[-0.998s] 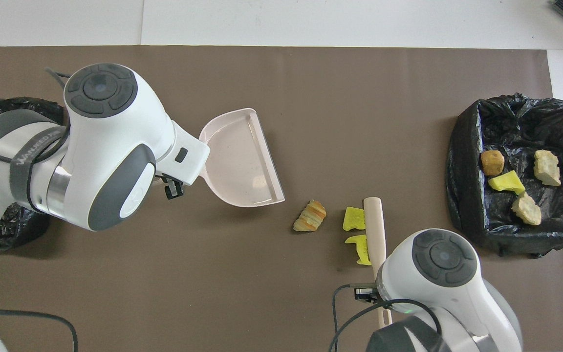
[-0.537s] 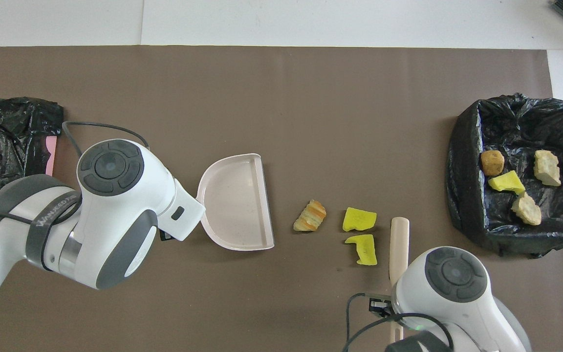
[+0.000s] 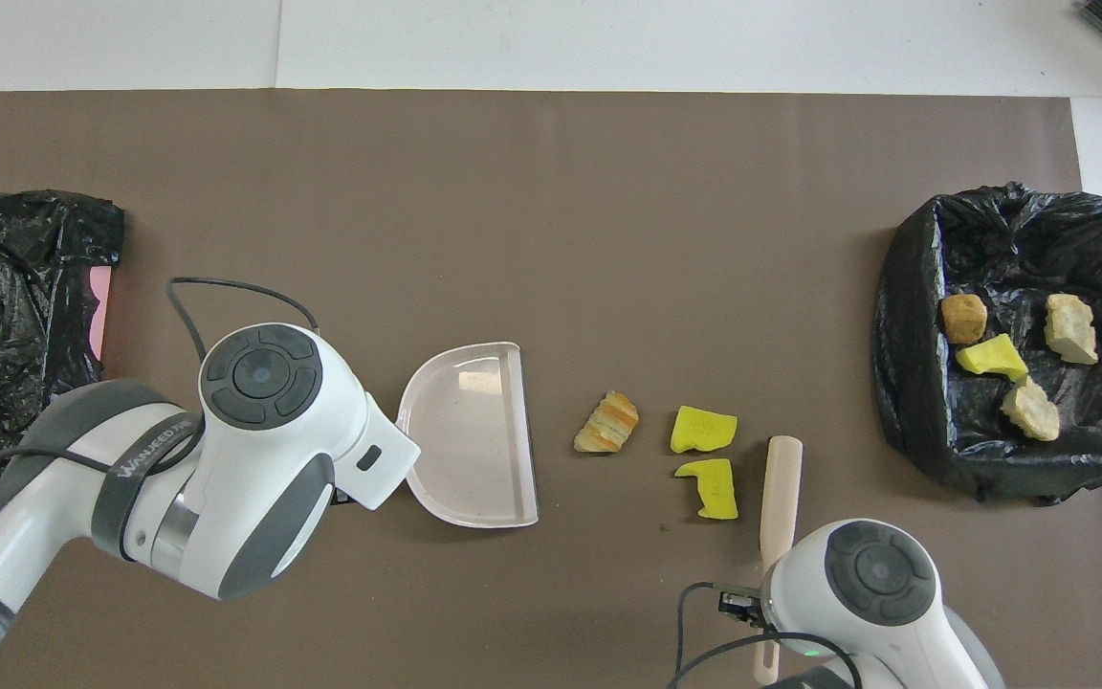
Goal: Sweep and dump trash in bin
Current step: 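Place the dustpan beside the trash while the right gripper positions the brush, then sweep the yellow pieces into the dustpan with the brush in the right gripper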
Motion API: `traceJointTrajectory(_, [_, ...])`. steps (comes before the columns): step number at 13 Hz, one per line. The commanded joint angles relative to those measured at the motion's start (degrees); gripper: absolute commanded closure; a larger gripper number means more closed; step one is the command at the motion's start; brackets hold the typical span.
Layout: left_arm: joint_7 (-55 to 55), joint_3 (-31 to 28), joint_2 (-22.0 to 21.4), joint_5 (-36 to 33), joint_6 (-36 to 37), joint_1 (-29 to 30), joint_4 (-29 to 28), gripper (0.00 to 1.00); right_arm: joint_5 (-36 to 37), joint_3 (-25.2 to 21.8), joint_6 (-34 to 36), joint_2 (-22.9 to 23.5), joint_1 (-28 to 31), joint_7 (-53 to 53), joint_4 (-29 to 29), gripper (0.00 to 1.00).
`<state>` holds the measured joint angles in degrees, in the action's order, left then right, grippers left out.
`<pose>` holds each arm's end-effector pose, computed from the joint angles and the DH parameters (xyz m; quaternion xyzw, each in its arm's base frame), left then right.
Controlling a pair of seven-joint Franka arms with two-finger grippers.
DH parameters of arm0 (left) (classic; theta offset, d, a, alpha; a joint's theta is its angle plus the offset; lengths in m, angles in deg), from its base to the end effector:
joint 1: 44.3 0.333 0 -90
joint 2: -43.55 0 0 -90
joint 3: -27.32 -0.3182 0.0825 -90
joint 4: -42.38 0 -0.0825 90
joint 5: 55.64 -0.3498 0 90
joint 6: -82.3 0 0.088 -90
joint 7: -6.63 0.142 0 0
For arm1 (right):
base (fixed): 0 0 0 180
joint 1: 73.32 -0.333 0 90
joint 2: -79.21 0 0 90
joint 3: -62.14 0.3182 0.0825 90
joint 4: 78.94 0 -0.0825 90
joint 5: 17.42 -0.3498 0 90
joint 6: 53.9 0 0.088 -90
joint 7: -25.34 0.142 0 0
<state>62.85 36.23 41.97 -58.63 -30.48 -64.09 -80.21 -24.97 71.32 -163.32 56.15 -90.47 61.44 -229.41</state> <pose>0.4259 -0.2276 0.3907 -0.7277 0.6816 0.0759 0.0076 0.2820 0.1514 0.3472 0.9791 -0.1264 -0.1488 0.0574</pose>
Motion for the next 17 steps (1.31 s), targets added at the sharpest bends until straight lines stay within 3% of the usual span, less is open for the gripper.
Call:
traceJointTrajectory(1, [-0.94,-0.65,-2.02,-0.08,-1.56,-1.12,-2.48,1.00,-0.98,0.13,-2.47,1.87,-0.26,-0.67,0.79,1.00])
traceJointTrajectory(3, [-1.72,-0.65,-2.02,-0.08,-1.65,-1.82,-3.09,1.00,-3.35,0.22,-2.39,7.92,-2.36,-1.11,5.86,1.00])
traceJointTrajectory(5, [-1.99,-0.74,-2.10,0.00,-2.18,-1.91,-3.45,1.00,-3.45,0.31,-2.30,9.96,-2.63,-1.64,8.52,1.00])
traceJointTrajectory(9, [-4.10,-0.65,-2.11,0.00,-5.51,-2.00,-5.56,1.00,-5.19,0.48,-3.61,18.65,-6.06,-1.47,15.62,1.00])
traceJointTrajectory(13, [-4.19,-0.65,-2.02,0.00,-5.61,-2.00,-5.56,1.00,-5.55,0.75,-4.14,29.81,-12.29,0.99,28.27,1.00])
traceJointTrajectory(17, [-4.36,-0.74,-2.02,0.00,-5.61,-2.00,-5.65,1.00,-12.93,0.75,-13.69,33.43,-17.38,1.08,31.38,1.00])
